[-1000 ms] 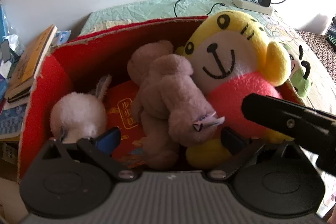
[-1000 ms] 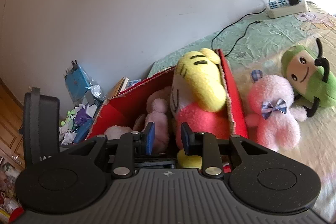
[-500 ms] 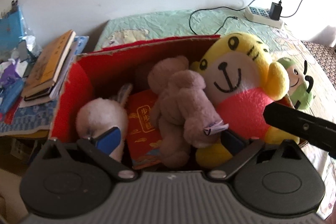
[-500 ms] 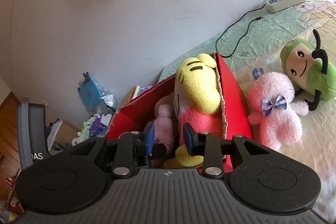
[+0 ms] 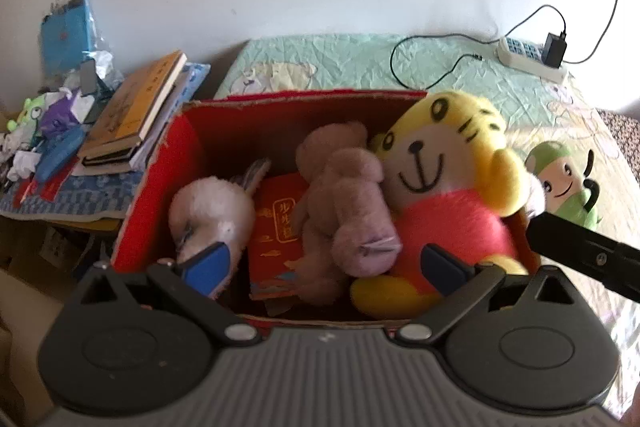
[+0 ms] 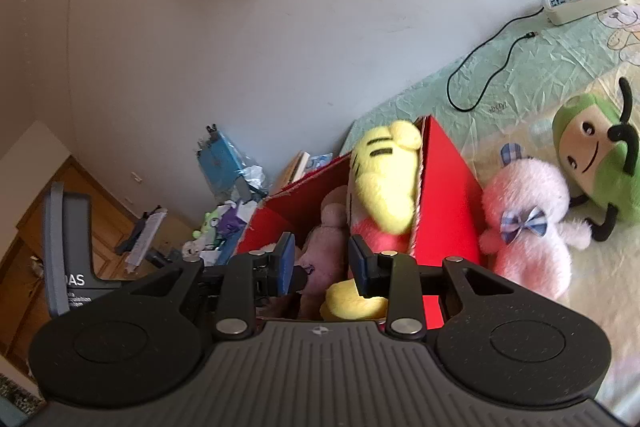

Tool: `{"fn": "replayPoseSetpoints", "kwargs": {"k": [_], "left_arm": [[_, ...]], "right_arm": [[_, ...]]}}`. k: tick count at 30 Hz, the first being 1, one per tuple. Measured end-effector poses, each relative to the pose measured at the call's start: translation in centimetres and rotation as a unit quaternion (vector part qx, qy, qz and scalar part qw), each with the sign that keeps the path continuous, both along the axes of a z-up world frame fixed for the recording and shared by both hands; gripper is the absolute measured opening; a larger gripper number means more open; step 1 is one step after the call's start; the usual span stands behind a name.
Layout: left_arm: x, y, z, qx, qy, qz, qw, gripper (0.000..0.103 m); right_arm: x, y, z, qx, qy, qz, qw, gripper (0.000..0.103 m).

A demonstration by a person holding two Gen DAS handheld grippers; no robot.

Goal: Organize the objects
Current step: 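Move the right tool from the box toward the green pear plush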

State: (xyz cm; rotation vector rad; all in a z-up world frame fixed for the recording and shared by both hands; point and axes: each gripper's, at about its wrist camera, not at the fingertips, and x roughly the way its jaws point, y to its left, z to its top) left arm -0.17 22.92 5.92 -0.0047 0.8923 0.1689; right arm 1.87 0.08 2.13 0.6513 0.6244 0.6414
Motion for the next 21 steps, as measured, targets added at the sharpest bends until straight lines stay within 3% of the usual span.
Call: {"fn": "replayPoseSetpoints", "kwargs": {"k": [5,12,21], "left_arm": [[-0.4,-2.3,1.2,-0.004,-0.008,-0.002,1.0,0.1],[-0.2,-7.2,2.2,-0.023,-0.018,-0.042,0.9987,0.1],[0.8,-14.2,1.1,-0.037,-0.004,-0.101,0.9942,0.1]], "right_arm": [[0.2,-3.1,-0.1,0.013,0.002,0.002,1.0,0.033],[0.7,-8.0,-1.3,0.022,0.024,-0.016,0.999,0.033],[1.0,-14.5,-3.6,0.028,0.065,-0.064,0.995,0.034]]}}
